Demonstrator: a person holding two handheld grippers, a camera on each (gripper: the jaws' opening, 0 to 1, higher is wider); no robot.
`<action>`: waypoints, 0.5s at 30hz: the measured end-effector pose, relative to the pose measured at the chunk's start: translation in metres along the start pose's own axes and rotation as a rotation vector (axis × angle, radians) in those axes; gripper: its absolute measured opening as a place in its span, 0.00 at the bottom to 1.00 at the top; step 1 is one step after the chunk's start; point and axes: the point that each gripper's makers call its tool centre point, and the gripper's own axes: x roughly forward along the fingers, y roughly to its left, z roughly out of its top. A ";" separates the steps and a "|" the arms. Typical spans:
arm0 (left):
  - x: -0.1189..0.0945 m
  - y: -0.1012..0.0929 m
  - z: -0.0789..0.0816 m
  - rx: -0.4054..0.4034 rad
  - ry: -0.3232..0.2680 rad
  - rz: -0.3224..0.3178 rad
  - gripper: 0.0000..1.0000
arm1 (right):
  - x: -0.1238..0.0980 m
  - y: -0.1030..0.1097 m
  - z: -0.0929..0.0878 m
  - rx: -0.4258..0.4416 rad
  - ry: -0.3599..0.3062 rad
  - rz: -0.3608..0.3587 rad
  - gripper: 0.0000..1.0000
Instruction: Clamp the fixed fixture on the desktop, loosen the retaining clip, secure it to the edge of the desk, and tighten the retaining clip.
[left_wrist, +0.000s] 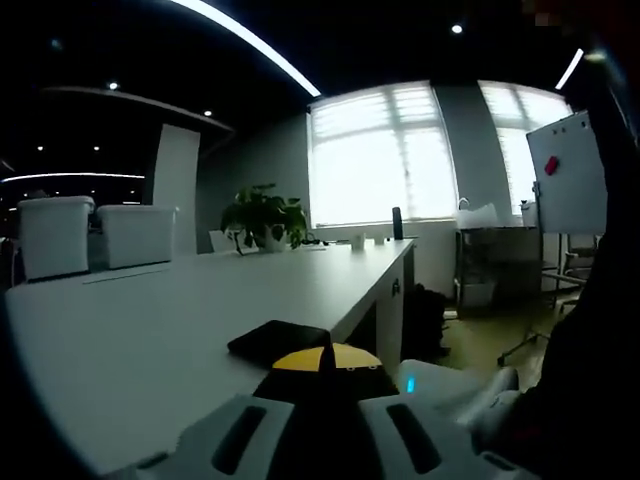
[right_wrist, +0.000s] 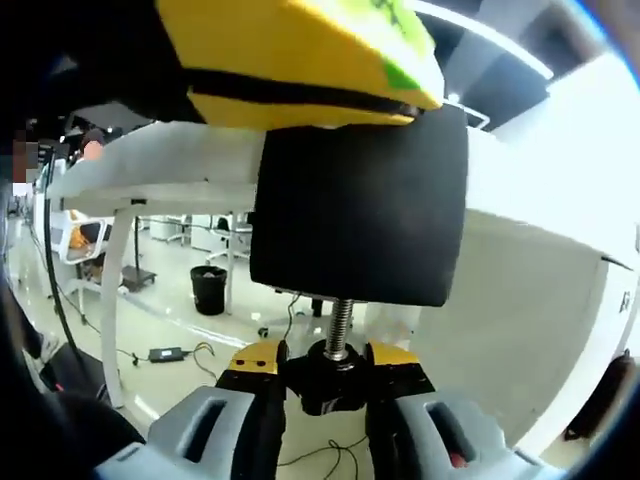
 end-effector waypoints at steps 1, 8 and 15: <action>0.000 0.000 0.000 0.005 0.000 0.001 0.01 | -0.001 0.000 0.001 0.001 -0.003 0.002 0.28; -0.001 0.000 -0.001 0.046 0.006 0.010 0.01 | -0.001 0.007 0.001 0.027 -0.005 0.115 0.27; 0.000 0.000 -0.001 0.052 0.013 0.018 0.01 | 0.000 0.012 0.002 -0.074 -0.049 0.379 0.26</action>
